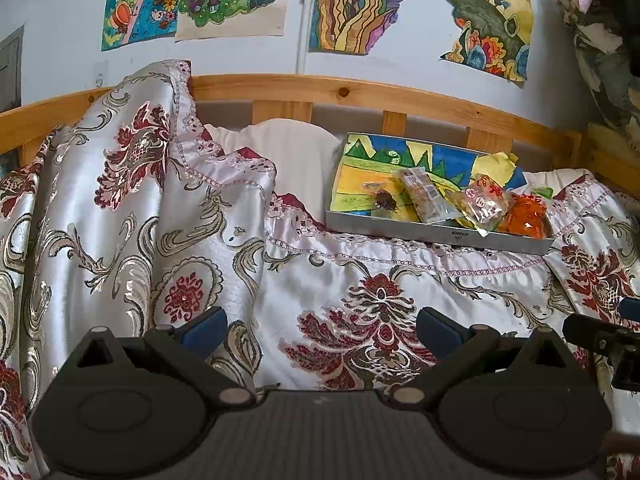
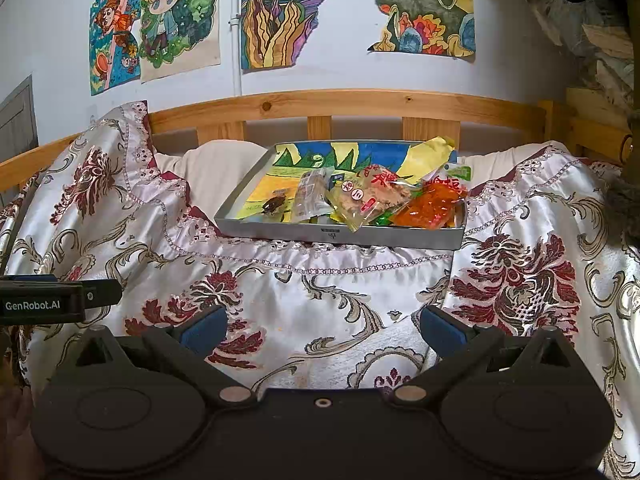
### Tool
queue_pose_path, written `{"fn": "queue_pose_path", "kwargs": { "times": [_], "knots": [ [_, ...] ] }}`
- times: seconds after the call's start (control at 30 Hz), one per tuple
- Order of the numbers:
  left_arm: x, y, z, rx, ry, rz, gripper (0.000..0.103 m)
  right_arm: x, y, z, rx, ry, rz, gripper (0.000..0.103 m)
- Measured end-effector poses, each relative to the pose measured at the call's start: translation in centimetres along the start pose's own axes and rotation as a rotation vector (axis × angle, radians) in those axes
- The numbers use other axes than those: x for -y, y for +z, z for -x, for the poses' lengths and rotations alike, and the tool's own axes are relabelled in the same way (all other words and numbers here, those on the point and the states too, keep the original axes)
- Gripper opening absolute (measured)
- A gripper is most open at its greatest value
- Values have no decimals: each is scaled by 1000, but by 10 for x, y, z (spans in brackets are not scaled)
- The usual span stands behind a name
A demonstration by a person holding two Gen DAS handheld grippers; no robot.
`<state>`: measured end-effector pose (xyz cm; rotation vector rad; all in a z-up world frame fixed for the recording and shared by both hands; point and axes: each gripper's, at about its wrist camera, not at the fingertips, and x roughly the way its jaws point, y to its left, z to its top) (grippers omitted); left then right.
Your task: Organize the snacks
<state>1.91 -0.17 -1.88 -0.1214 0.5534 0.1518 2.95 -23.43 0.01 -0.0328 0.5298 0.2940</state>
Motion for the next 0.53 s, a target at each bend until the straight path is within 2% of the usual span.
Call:
{"fn": "queue_pose_path", "kwargs": {
  "times": [0.53],
  "knots": [
    [2, -1, 0, 4, 0, -21, 102, 0, 0, 0, -2, 0, 0, 102]
  ]
}}
